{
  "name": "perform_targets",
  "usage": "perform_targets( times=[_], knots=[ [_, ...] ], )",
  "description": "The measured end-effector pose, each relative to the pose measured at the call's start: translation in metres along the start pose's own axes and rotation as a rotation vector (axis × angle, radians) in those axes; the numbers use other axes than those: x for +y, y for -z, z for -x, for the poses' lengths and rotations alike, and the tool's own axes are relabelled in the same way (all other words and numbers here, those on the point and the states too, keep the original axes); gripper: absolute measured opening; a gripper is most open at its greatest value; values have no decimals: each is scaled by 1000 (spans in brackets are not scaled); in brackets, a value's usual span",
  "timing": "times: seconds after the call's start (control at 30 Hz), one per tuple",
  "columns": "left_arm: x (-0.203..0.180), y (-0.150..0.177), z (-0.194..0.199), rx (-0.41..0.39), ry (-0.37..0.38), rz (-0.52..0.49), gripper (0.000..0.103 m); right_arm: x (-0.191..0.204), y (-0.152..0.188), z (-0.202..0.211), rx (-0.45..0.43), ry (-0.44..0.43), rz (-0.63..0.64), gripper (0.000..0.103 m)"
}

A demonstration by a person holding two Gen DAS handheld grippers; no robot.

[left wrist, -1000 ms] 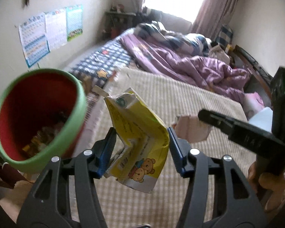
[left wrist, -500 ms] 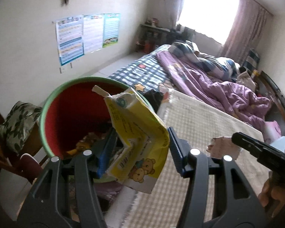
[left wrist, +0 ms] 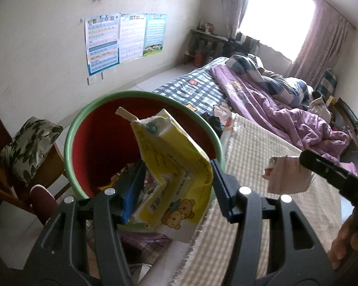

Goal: Collect trash
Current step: 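Carry the yellow bear-print bag and pink paper over the red bin with both tools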

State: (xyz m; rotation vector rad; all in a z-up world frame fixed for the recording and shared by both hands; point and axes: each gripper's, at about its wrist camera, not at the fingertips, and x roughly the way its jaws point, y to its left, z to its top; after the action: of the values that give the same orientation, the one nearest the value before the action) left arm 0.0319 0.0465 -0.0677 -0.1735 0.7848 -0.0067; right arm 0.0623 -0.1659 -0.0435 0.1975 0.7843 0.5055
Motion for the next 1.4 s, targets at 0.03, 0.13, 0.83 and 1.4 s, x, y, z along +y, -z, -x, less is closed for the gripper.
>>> perform_targets(
  times=[0.03,0.13,0.83,1.4],
  knots=[
    [1,0,0,1,-2,3,53,1,0,0,-1,-2,3,34],
    [2,0,-1,4,-7,11,53,5,-3,-2,-5,-11,9,34],
    [6,0,-8,16,-28,20,53,26,-18,-24,-7,-35,64,35],
    [17,-2,-16,27,-49,45,53,46,-28,-51,9,-39,119,35]
  ],
)
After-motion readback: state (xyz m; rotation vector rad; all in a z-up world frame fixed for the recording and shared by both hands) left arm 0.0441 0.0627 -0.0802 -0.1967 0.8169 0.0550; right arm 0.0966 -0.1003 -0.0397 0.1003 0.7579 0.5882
